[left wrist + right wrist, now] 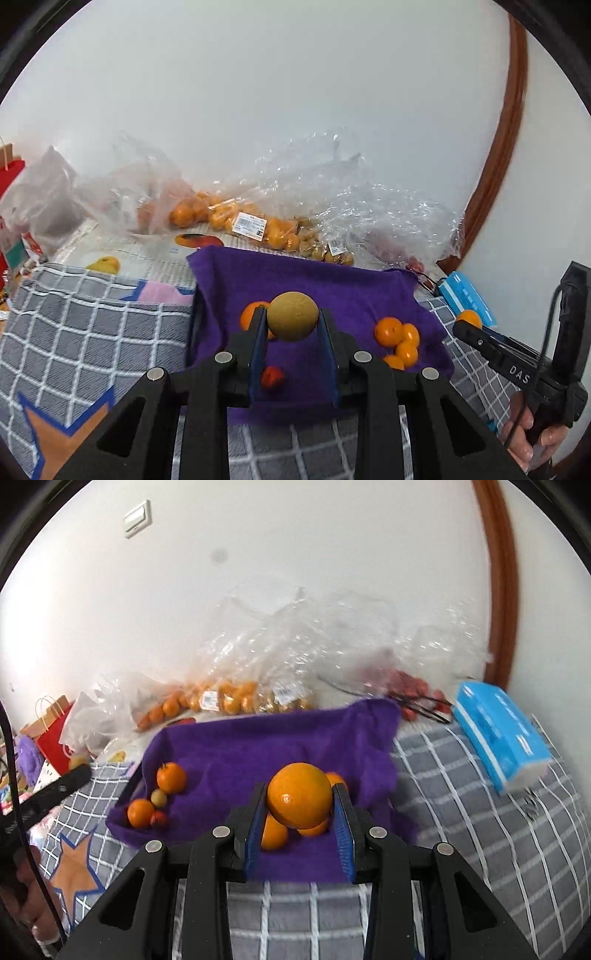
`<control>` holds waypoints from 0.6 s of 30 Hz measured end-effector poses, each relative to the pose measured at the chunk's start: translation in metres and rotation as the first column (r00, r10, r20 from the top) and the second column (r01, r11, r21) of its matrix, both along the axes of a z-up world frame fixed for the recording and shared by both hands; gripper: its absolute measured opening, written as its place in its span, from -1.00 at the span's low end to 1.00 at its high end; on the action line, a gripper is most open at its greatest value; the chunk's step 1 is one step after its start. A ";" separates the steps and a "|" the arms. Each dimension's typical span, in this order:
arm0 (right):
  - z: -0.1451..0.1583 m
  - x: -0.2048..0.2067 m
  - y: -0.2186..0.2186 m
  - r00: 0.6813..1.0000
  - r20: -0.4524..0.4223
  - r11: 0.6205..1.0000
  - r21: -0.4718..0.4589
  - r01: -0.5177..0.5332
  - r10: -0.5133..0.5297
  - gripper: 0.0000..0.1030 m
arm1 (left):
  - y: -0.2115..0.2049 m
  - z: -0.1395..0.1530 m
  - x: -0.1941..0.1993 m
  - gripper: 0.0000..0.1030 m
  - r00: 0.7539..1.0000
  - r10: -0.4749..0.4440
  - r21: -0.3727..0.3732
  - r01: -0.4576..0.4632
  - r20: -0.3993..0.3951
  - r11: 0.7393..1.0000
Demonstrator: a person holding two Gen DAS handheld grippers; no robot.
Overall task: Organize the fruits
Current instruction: 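Carry the yellow-green fruit and the orange over the purple towel, then lower both fruits onto the towel and open both grippers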
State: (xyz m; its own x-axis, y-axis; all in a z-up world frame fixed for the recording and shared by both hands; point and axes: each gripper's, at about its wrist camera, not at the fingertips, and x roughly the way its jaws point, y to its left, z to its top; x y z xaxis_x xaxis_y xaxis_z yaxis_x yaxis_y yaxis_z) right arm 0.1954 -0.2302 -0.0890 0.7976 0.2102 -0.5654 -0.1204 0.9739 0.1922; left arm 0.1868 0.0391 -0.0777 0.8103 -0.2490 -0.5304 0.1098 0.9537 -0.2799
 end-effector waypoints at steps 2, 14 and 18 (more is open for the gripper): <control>-0.002 0.013 0.006 1.000 0.002 1.000 -0.003 -0.028 0.028 -0.33 | -0.002 -0.008 0.016 -0.49 1.000 -0.001 -0.008 0.001 -0.022 1.000; -0.045 0.043 0.030 0.990 -0.042 0.991 -0.022 -0.134 0.133 -0.32 | -0.006 -0.056 0.048 -0.49 0.990 -0.069 -0.072 0.061 -0.127 0.996; -0.052 0.046 0.034 0.988 -0.046 0.988 -0.041 -0.152 0.150 -0.33 | -0.014 -0.064 0.051 -0.49 0.990 -0.065 -0.027 0.062 -0.126 0.998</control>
